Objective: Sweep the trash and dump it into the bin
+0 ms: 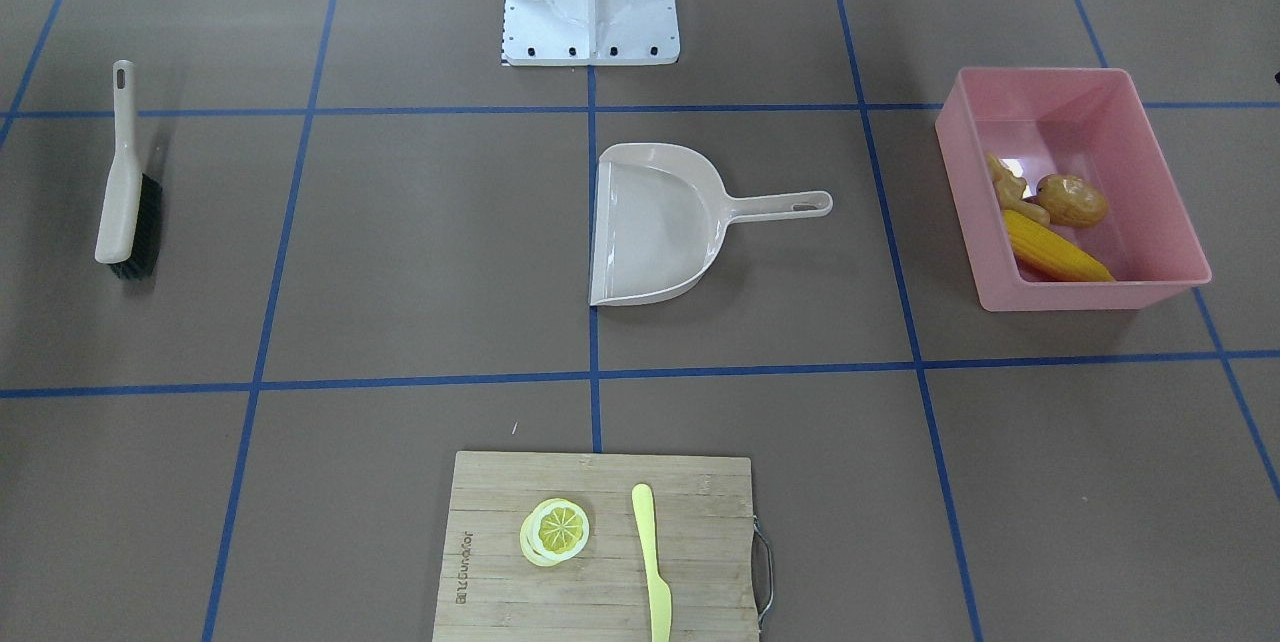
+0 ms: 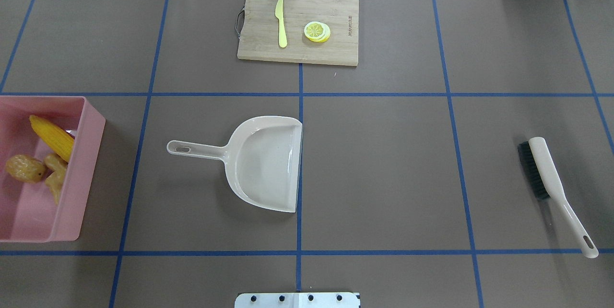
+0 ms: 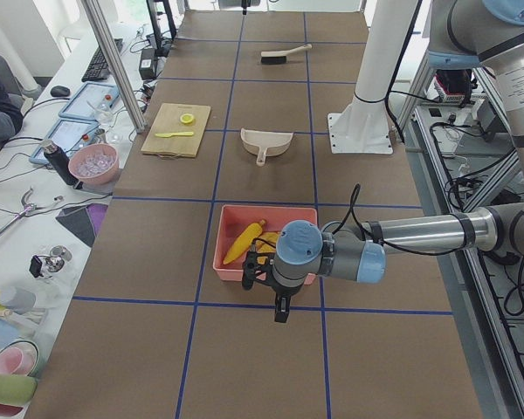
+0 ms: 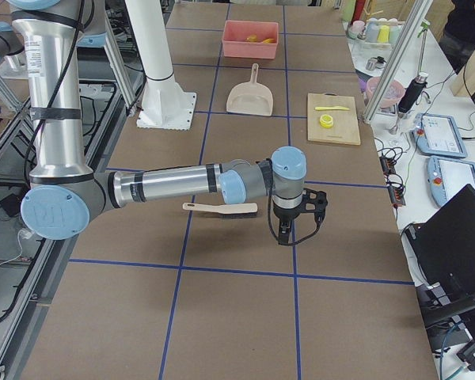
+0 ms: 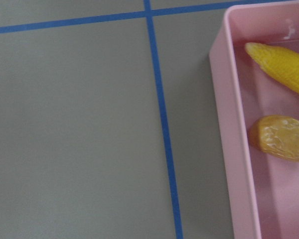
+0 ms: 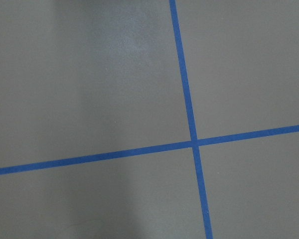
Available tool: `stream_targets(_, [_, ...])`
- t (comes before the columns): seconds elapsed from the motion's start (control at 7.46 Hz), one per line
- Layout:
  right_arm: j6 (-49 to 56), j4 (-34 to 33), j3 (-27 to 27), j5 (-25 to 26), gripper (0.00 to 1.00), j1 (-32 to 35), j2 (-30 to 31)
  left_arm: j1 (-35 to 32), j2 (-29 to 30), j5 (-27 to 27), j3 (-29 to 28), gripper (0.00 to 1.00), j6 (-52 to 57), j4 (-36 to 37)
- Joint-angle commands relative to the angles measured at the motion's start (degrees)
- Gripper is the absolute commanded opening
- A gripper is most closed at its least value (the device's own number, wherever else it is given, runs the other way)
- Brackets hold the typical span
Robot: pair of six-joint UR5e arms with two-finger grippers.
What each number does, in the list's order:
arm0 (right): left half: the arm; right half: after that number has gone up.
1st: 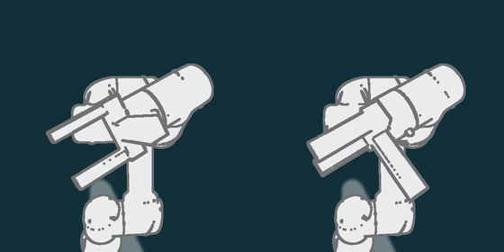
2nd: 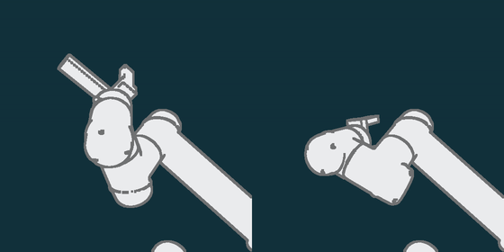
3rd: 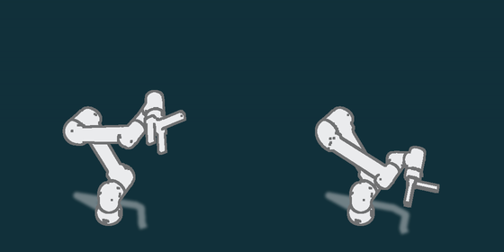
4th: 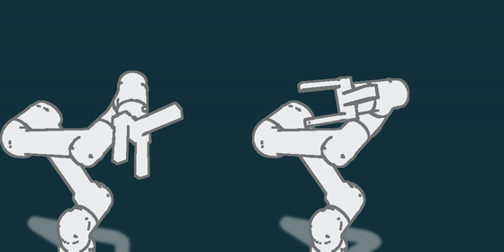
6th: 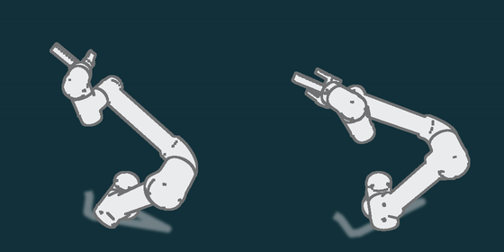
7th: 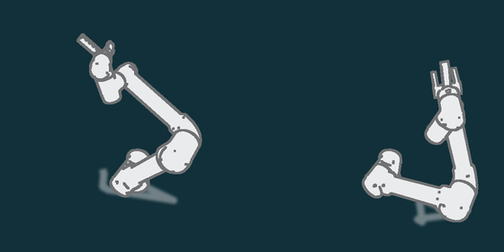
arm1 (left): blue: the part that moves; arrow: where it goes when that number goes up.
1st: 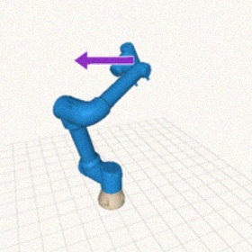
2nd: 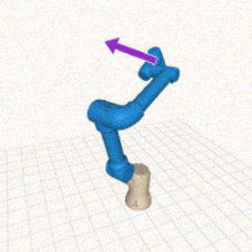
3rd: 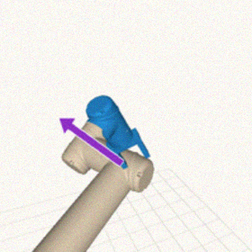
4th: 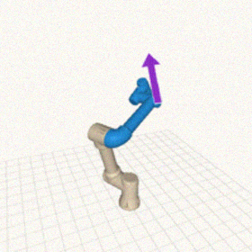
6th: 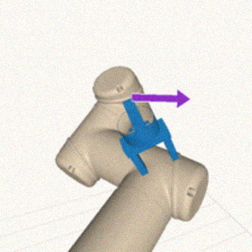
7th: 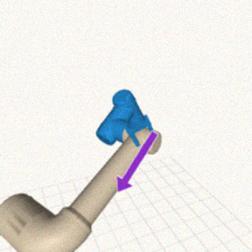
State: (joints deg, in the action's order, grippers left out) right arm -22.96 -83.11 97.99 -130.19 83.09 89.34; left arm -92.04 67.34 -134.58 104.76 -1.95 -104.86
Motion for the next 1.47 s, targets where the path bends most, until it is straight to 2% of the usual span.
stream_targets(0.0, [3.80, -0.74, 1.24, -0.07, 1.00, 0.76, 1.36, -1.13, 0.07, -1.53, -0.17, 0.98, -10.27, 0.10])
stream_targets(0.13, [4.24, -0.83, 2.19, -1.29, 1.00, 0.76, 3.45, -1.13, 0.50, -4.52, 1.05, 0.98, -19.40, 0.01])
stream_targets(0.27, [5.11, -0.74, 4.64, -1.21, 1.00, 0.76, 6.35, -1.13, 0.33, -4.98, 1.76, 0.98, -21.76, 0.01])
stream_targets(0.54, [11.79, -0.91, 4.15, -0.60, 1.00, 0.85, 7.95, -1.04, 0.07, -4.82, 0.98, 0.98, -23.36, 0.45])
stream_targets(0.8, [16.94, -0.83, 1.43, 0.20, 1.00, 3.03, 8.05, -0.17, 2.77, -4.29, 2.80, 0.98, -23.36, 7.09])
stream_targets(1.07, [18.22, -0.83, 1.24, 0.20, 1.00, 3.66, 7.70, 2.12, 5.08, 3.06, 3.51, 0.98, -22.58, 10.82])
stream_targets(1.21, [17.87, -0.74, 1.32, 0.54, 1.00, 3.66, 7.52, 2.12, 4.73, 3.01, 3.35, 0.98, -19.79, 10.73])
stream_targets(1.34, [17.69, -0.74, 1.50, 0.63, 1.00, 3.83, 7.61, 1.78, 3.42, 2.92, 3.52, 0.98, -10.71, 10.91])
